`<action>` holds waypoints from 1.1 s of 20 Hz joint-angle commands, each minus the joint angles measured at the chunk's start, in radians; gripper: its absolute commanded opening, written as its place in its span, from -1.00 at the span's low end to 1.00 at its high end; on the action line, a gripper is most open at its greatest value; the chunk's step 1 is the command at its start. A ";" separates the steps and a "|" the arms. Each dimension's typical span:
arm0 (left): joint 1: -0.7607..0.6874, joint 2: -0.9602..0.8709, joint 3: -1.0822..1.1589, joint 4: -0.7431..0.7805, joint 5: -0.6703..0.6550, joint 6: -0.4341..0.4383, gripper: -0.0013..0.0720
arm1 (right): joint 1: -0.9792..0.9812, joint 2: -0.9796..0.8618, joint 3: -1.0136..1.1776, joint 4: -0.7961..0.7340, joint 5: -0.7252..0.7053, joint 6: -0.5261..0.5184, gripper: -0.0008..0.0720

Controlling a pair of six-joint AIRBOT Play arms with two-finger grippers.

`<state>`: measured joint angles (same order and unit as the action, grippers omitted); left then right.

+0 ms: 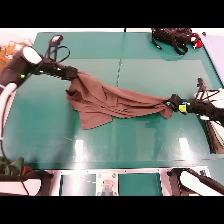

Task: Fold the shirts.

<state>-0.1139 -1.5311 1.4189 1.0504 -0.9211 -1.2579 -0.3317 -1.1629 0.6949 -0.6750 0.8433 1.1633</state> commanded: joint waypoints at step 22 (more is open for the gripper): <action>0.143 -0.010 -0.455 -0.253 -0.188 0.012 0.75 | -0.237 -0.297 0.103 -0.171 0.217 -0.043 0.22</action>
<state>0.0738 -1.5429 1.0695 0.8680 -1.2903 -1.2896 -0.5835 -1.4349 0.8154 -0.8459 1.0935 1.1229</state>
